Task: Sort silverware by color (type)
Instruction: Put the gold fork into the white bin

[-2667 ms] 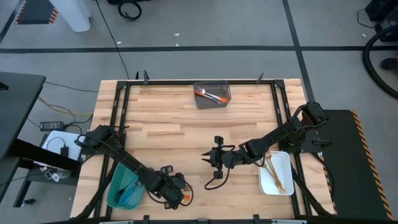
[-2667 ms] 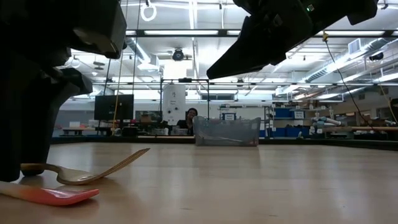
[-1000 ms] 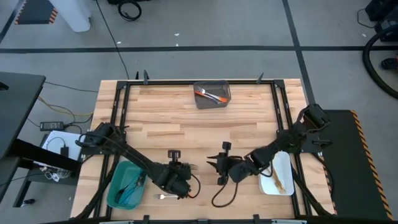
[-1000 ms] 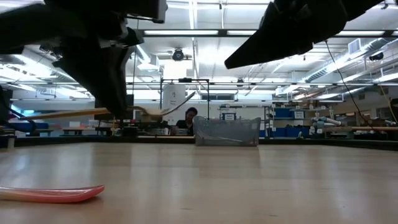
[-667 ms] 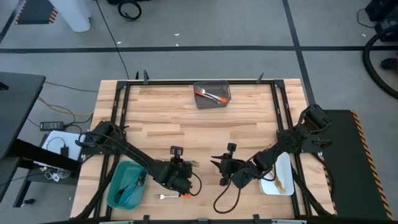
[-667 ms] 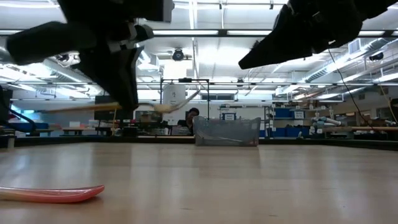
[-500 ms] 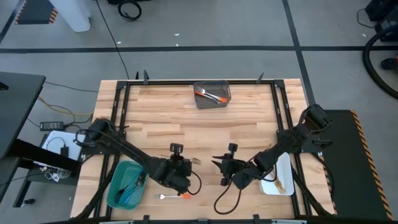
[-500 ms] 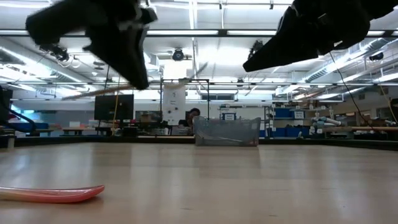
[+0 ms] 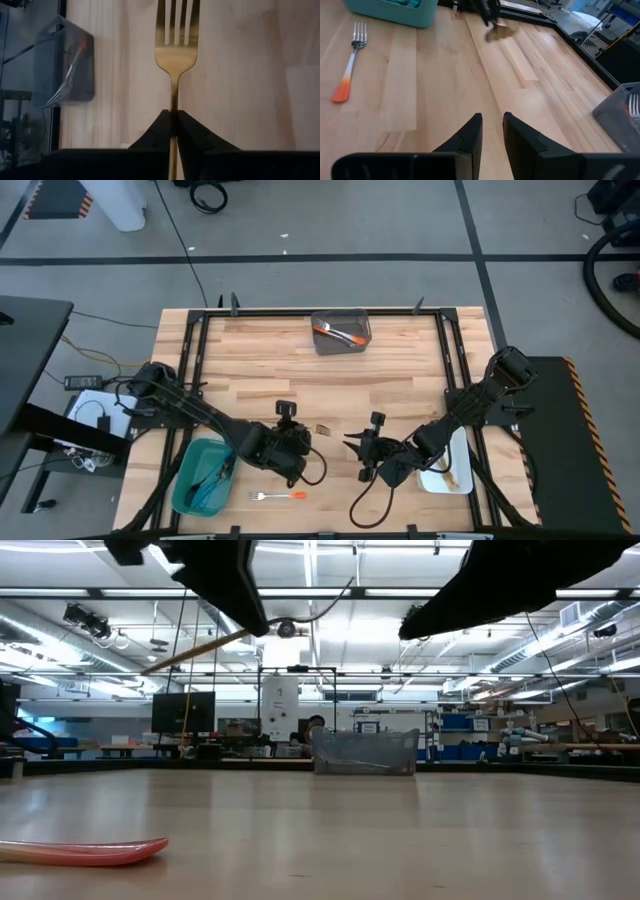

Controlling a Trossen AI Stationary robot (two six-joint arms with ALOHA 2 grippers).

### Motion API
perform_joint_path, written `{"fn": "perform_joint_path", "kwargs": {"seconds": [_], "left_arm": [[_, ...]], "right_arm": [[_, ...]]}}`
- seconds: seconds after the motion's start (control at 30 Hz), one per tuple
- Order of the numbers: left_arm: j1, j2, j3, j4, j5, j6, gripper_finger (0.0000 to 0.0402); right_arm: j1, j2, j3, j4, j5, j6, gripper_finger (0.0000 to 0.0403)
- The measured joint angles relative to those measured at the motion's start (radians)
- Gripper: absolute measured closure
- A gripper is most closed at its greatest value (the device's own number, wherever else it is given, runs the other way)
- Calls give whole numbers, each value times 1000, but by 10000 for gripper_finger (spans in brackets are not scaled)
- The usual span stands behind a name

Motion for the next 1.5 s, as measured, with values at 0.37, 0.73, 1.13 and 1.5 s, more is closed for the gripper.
{"fn": "perform_joint_path", "kwargs": {"seconds": [0.37, 0.73, 1.13, 1.5], "left_arm": [[69, 0, 0, 175, -2, 182, 379], [128, 0, 0, 307, 7, 291, 379], [151, 0, -155, 652, 68, 375, 379], [167, 0, -271, 954, 135, 423, 379]], "right_arm": [[20, 0, 0, 8, -2, -6, 318], [60, -58, 0, 3, 7, -27, 318], [61, -60, 0, 7, -11, -24, 318], [56, -58, 0, 8, -22, -25, 318]]}}
